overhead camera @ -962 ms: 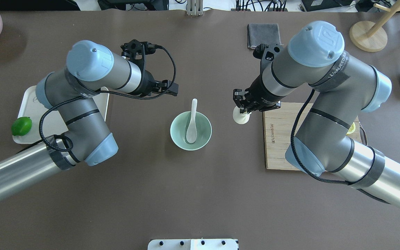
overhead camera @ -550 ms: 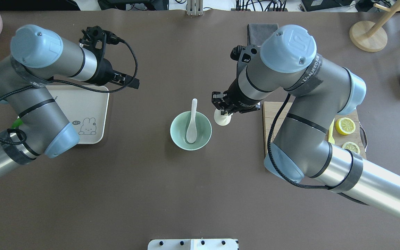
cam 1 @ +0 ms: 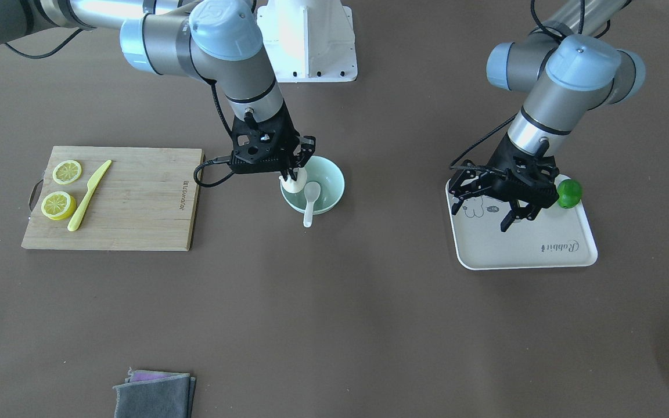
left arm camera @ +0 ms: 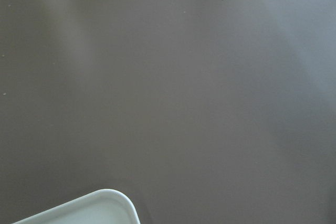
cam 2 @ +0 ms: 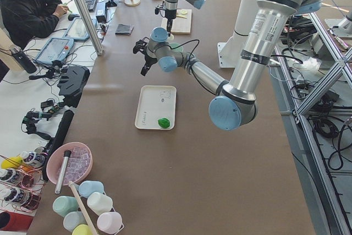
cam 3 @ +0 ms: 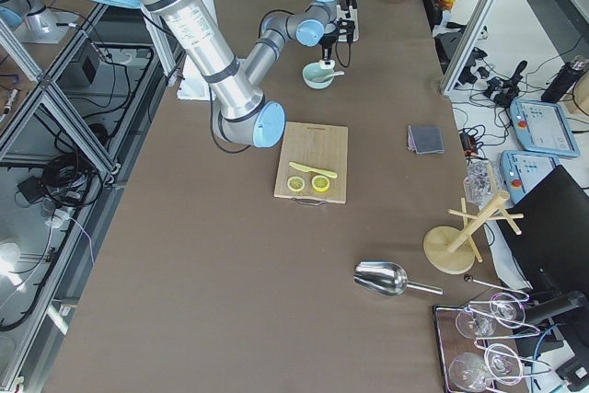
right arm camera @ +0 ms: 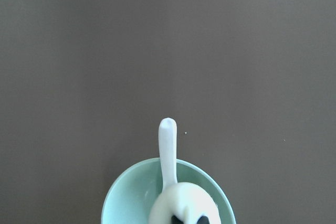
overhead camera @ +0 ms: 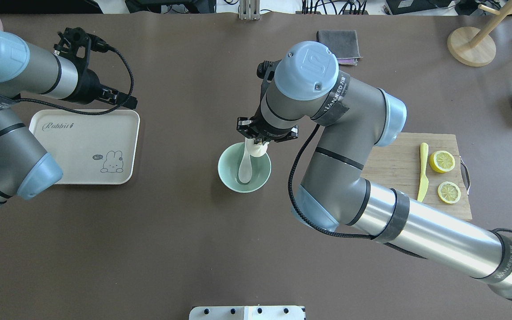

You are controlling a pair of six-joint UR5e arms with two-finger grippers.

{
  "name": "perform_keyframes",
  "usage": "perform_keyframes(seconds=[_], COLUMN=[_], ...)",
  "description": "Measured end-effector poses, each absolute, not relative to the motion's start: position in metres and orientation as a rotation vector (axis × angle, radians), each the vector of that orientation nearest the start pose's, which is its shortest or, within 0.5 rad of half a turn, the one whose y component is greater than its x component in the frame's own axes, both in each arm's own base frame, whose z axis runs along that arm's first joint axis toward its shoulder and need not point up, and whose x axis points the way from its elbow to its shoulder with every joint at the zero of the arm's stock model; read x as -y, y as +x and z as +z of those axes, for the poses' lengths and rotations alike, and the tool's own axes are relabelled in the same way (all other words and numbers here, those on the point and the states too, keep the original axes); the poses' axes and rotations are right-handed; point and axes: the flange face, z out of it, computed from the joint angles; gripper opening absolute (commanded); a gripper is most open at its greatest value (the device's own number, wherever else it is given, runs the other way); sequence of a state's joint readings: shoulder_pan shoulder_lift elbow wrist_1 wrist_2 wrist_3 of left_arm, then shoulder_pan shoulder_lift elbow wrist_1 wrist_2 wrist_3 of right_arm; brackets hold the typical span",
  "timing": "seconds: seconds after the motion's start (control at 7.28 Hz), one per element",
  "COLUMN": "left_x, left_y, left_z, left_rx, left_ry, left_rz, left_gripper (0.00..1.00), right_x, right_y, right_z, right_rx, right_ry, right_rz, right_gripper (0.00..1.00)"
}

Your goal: Put spoon and bun in bowl

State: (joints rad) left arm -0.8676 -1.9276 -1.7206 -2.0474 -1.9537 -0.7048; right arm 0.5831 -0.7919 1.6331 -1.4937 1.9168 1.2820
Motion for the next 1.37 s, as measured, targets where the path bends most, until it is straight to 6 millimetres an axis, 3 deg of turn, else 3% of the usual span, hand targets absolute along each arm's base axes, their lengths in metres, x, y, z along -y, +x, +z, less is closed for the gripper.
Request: perform_keyframes(seconds=[0.14,0.41,0.69,0.96,1.24,1.37], left_x=[0.538,0.537,0.537,0.537,0.531,0.527], left_y=[0.327,0.325,0.324,0.325,0.330,0.333], left_z=[0.343,0.349,0.351,0.351,0.350,0.349], left_rx=[-0.889,-0.883,-0.880,-0.881,-0.923,-0.956], left_ry=[0.512,0.510,0.508,0.504,0.461,0.425], left_rz=[0.190,0.191,0.188,0.190,0.224,0.250], left_gripper=[0.98,0.98,0.98,0.98,0.98,0.98], right_x=[0.464,0.462,0.460,0.457,0.462,0.465], right_y=[-0.541,-0.561,-0.569,-0.562,-0.516,-0.479], right_z=[0.150,0.155,0.159,0.154,0.143,0.150], right_rx=[0.957,0.966,0.963,0.965,0.929,0.901], right_ry=[0.108,0.125,0.114,0.099,0.064,0.065], right_rz=[0.111,0.113,0.118,0.119,0.083,0.034], right_gripper=[0.00,1.00,1.00,1.00,1.00,1.00])
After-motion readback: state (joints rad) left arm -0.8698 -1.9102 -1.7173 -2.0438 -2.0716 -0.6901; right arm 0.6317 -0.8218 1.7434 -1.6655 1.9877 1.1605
